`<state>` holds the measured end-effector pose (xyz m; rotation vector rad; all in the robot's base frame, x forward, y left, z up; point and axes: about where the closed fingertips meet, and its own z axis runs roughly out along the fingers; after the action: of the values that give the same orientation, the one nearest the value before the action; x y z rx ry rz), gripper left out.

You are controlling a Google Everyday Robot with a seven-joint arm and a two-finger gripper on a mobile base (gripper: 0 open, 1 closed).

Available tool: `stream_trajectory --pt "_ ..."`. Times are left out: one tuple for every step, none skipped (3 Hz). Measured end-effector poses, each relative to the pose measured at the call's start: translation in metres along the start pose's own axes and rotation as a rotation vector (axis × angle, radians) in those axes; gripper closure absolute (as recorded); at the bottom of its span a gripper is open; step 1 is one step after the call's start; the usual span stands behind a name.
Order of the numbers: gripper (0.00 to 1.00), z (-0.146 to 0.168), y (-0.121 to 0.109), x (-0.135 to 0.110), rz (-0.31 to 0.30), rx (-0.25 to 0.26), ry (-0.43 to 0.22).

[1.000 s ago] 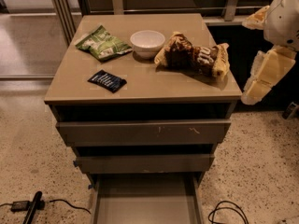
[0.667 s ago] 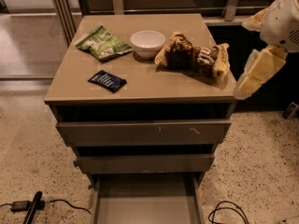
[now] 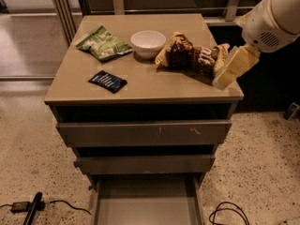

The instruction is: Place brown chip bag into bottom drawer

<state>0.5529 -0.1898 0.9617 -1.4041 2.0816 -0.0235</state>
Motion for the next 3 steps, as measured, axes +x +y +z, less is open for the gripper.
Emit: stream_trajectory --pt "0.00 0.000 0.003 -0.002 -0.008 0.002 0.009" --pt "0.00 0.013 -0.001 -0.009 -0.023 0.019 -0.012" --pt "0.00 0.045 -0.014 -0.016 -0.021 0.054 -0.048"
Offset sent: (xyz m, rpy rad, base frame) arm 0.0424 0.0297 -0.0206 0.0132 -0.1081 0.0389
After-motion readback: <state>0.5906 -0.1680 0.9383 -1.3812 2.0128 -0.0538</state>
